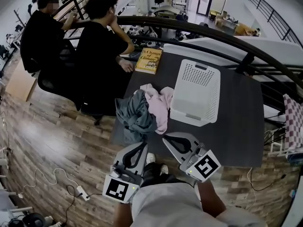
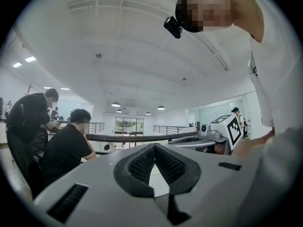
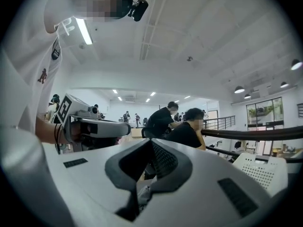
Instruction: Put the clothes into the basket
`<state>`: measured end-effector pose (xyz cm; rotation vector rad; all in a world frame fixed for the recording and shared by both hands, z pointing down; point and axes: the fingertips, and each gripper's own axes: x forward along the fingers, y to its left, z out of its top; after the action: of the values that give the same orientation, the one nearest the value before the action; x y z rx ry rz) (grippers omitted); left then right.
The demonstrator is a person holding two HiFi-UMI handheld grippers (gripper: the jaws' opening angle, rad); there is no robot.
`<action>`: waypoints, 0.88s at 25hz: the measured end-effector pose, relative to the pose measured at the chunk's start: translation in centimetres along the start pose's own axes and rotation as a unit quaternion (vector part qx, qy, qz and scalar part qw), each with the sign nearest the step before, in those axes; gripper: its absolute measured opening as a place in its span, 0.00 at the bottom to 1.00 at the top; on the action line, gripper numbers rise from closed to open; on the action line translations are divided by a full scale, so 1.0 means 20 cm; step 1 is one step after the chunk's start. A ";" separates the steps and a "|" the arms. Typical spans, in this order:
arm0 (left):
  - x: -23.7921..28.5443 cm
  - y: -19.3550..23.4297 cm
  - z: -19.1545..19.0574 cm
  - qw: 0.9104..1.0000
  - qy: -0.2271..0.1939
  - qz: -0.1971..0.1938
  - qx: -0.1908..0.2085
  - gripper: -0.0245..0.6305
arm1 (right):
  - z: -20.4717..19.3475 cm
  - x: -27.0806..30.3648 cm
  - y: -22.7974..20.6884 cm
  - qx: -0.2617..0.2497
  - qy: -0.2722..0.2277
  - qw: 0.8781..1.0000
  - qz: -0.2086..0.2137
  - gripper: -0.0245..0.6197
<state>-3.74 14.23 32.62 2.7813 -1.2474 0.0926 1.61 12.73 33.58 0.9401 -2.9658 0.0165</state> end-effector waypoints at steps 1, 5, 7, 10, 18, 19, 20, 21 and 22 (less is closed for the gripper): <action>0.02 0.02 -0.01 1.000 0.001 -0.002 -0.002 0.04 | -0.01 0.02 -0.02 0.001 0.002 1.000 -0.002 0.06; 0.08 0.15 -0.01 1.000 -0.009 -0.002 0.000 0.04 | -0.05 0.11 -0.10 0.002 0.019 1.000 -0.012 0.06; 0.11 0.20 -0.01 1.000 -0.016 -0.002 0.004 0.04 | -0.07 0.14 -0.14 0.002 0.024 1.000 -0.017 0.06; 0.15 0.26 -0.04 1.000 0.005 -0.010 -0.002 0.04 | -0.10 0.20 -0.18 -0.001 0.036 0.999 -0.022 0.06; 0.23 0.44 -0.08 1.000 0.013 -0.023 -0.007 0.04 | -0.19 0.38 -0.26 -0.020 0.074 0.997 -0.032 0.06; 0.24 0.46 -0.08 1.000 0.014 -0.025 -0.007 0.04 | -0.20 0.40 -0.27 -0.025 0.082 0.996 -0.032 0.06; 0.24 0.47 -0.08 1.000 0.014 -0.027 -0.007 0.04 | -0.22 0.42 -0.27 -0.028 0.090 0.995 -0.031 0.06; 0.25 0.49 -0.09 0.999 0.015 -0.029 -0.007 0.04 | -0.23 0.44 -0.27 -0.031 0.098 0.994 -0.030 0.06; 0.25 0.50 -0.09 0.999 0.015 -0.031 -0.007 0.04 | -0.24 0.46 -0.28 -0.034 0.104 0.994 -0.030 0.06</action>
<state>-7.90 4.11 35.52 2.7928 -1.1502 0.1210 -2.54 3.06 38.76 0.9552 -2.7290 0.0110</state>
